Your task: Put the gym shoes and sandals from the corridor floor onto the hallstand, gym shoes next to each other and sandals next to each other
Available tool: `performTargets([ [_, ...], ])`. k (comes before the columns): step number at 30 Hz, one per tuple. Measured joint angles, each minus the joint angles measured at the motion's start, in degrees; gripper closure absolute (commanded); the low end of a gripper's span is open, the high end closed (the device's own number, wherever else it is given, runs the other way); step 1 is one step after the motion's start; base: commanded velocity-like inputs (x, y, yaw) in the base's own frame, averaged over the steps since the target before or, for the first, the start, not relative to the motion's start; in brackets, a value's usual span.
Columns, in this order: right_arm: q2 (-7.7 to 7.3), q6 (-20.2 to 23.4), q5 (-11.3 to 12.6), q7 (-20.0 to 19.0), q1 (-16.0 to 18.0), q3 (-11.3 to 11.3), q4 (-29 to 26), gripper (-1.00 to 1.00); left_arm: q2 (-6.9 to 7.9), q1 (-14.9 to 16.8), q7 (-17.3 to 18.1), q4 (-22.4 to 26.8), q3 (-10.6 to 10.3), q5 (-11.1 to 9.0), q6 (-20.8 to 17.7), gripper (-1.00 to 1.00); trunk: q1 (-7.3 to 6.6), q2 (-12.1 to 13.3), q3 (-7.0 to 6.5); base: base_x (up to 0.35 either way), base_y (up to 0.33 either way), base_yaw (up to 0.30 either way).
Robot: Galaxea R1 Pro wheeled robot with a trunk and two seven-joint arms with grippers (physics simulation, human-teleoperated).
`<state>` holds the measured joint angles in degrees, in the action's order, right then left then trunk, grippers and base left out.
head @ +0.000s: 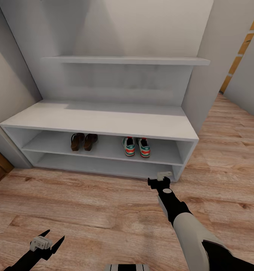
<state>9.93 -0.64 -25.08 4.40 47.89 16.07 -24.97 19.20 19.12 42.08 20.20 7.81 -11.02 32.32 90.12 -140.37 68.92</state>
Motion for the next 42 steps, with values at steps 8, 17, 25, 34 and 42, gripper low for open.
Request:
performTargets([
  [8,0.0,0.0,0.0,-0.2,0.0,0.0,1.8,-1.0,0.05,0.0,-0.1,0.0,0.2,-0.1,-0.1,-1.0,-1.76,3.2,-1.44,0.0,0.0,0.0],
  [17,0.01,-1.5,0.0,-0.4,-0.4,0.0,4.6,-1.0,0.21,0.0,-0.3,0.0,0.3,-0.3,-0.3,-1.0,-3.73,6.8,-3.05,0.0,0.0,0.0],
  [25,0.02,-7.3,0.0,-0.6,-1.9,-0.1,8.8,-1.0,0.42,0.0,-0.4,0.0,0.4,-0.4,-0.8,-1.0,-5.49,10.0,-4.49,0.0,0.0,0.0],
  [34,-0.73,-12.7,-0.4,-0.7,-3.8,-0.2,14.7,-1.0,0.48,0.0,-0.5,-0.1,0.4,-0.4,-1.0,-1.0,-7.47,13.6,-6.1,0.0,0.0,0.0],
  [42,-3.85,-17.9,-0.4,-0.7,-7.2,-0.1,19.0,-1.0,0.42,0.0,-2.8,-0.5,0.4,-0.5,-1.6,-1.0,-9.22,16.8,-7.53,0.0,0.0,0.0],
])
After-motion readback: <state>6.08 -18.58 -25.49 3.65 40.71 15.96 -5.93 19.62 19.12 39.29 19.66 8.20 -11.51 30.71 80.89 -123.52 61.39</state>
